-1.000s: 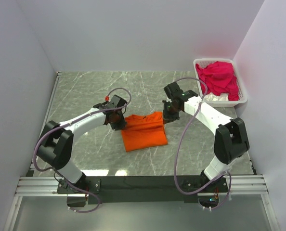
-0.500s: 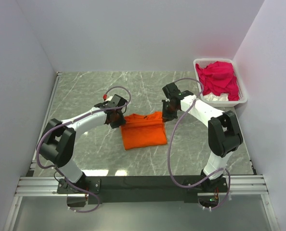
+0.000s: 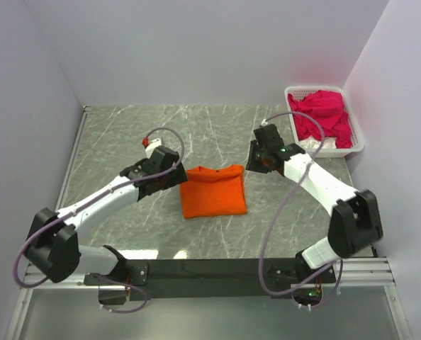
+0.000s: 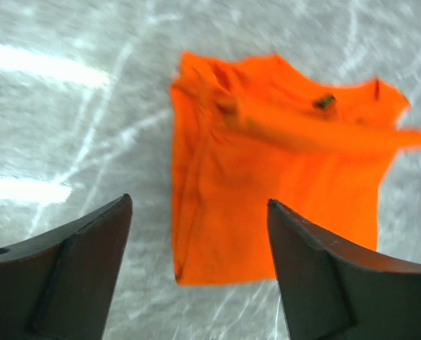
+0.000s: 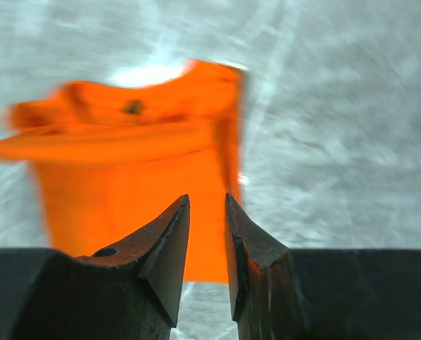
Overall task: Fold and stack the t-shirts
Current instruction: Fold the tshirt
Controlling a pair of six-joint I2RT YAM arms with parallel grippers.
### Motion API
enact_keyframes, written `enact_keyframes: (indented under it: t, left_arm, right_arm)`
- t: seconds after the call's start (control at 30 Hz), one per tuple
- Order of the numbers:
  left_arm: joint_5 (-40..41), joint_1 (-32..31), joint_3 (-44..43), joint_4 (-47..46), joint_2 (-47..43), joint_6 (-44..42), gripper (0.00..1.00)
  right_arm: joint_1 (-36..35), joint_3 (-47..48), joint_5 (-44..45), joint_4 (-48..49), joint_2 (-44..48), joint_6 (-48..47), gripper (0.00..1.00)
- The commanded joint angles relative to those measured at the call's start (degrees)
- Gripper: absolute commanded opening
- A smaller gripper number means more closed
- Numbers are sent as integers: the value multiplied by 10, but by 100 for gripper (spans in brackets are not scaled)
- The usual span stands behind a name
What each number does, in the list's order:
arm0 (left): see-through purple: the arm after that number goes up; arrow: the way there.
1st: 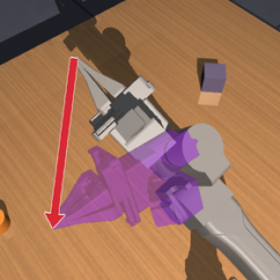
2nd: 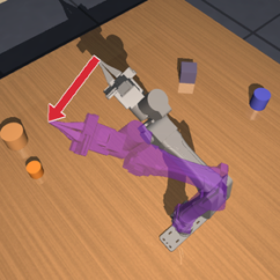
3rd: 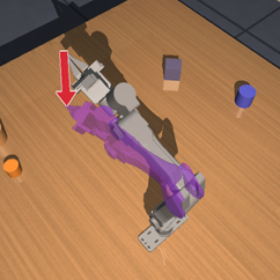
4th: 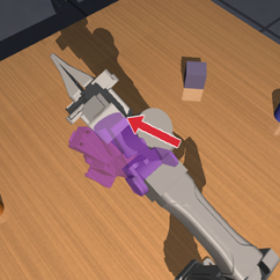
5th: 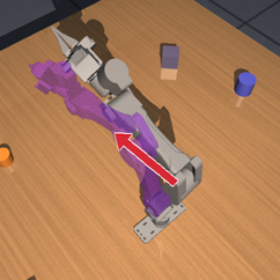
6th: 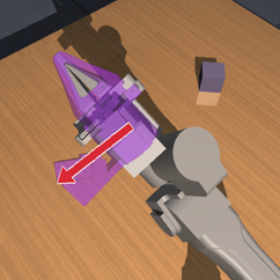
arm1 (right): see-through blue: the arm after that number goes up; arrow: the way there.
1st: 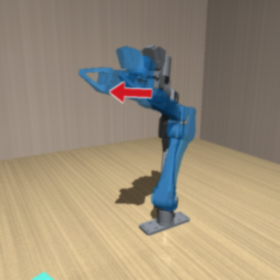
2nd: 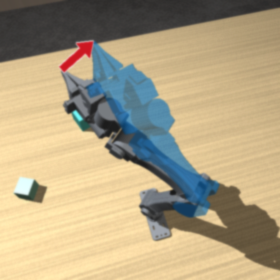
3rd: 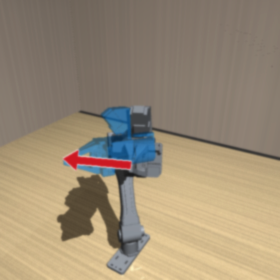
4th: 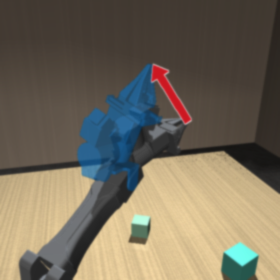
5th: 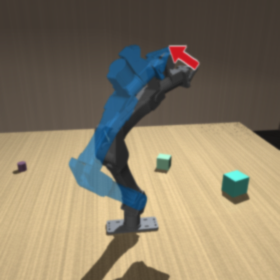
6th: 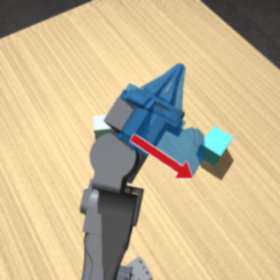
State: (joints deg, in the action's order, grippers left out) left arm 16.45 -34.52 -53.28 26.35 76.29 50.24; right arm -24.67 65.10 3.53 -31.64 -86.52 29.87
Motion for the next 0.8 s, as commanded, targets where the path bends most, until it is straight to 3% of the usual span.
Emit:
enact_keyframes:
  t: [0.0, 0.27, 0.57, 0.77]
  left_arm:
    - [20, -38, 28, -36, -30, -14, 81]
    - [3, -47, -29, -80, 86, -71, 46]
    - [-49, 15, -139, -93, 242, -77, 39]
    - [-85, 45, -175, -53, 294, -56, 45]
  right_arm:
    - [-11, -22, -71, 101, 52, -48, 34]
    - [-21, 11, -203, 112, -34, -112, 31]
    - [13, 91, -216, 116, -190, -120, 27]
    - [57, 100, -250, 150, -215, -77, 26]
